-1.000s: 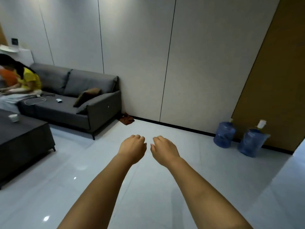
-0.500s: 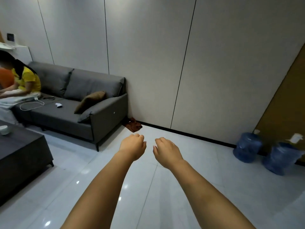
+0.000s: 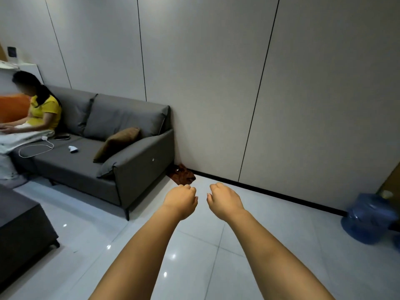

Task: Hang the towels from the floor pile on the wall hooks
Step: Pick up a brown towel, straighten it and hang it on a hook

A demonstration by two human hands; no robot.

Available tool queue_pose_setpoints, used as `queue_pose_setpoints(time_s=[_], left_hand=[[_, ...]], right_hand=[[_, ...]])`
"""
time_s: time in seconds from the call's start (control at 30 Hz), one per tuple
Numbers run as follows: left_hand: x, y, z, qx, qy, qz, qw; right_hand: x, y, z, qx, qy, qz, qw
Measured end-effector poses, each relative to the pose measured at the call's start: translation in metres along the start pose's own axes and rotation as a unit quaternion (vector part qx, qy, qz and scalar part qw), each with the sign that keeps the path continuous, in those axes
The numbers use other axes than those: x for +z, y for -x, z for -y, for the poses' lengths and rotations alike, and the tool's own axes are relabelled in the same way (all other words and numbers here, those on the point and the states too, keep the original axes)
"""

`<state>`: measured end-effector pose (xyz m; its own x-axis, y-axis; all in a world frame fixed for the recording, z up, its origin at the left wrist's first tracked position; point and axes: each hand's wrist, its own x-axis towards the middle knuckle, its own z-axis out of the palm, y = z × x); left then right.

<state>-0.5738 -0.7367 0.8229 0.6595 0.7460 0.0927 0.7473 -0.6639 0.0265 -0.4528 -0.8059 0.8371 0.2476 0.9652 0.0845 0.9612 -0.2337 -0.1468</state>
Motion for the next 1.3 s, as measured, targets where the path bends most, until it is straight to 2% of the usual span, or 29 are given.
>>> queue_pose_setpoints(time_s=[0.27, 0.37, 0.53, 0.7, 0.83, 0.93, 1.03, 1.3], left_hand=[[0.004, -0.144, 0.044, -0.006, 0.009, 0.015, 1.0], [0.014, -0.191, 0.071, -0.026, -0.003, 0.03, 0.999], [0.042, -0.28, 0.112, -0.005, 0.002, 0.045, 0.999], [0.055, -0.396, 0.162, 0.012, 0.042, 0.016, 0.999], [0.058, -0.487, 0.212, 0.03, 0.013, 0.013, 0.999], [0.066, -0.536, 0.243, 0.04, -0.022, 0.03, 0.999], [0.08, -0.575, 0.261, 0.06, -0.044, 0.05, 0.996], [0.135, -0.678, 0.296, 0.058, -0.053, 0.073, 0.994]], right_hand=[[-0.003, -0.164, -0.032, 0.003, -0.006, 0.008, 1.0], [0.008, -0.215, -0.035, -0.006, -0.003, 0.017, 1.0], [0.036, -0.305, -0.04, -0.014, 0.011, 0.03, 0.999], [0.05, -0.42, -0.049, 0.016, 0.014, 0.04, 0.999], [0.047, -0.517, -0.044, 0.035, 0.007, 0.022, 0.999], [0.055, -0.563, -0.035, 0.006, 0.001, 0.016, 1.0], [0.071, -0.598, -0.04, -0.016, 0.013, 0.037, 0.999], [0.132, -0.717, -0.079, 0.009, -0.006, 0.086, 0.996]])
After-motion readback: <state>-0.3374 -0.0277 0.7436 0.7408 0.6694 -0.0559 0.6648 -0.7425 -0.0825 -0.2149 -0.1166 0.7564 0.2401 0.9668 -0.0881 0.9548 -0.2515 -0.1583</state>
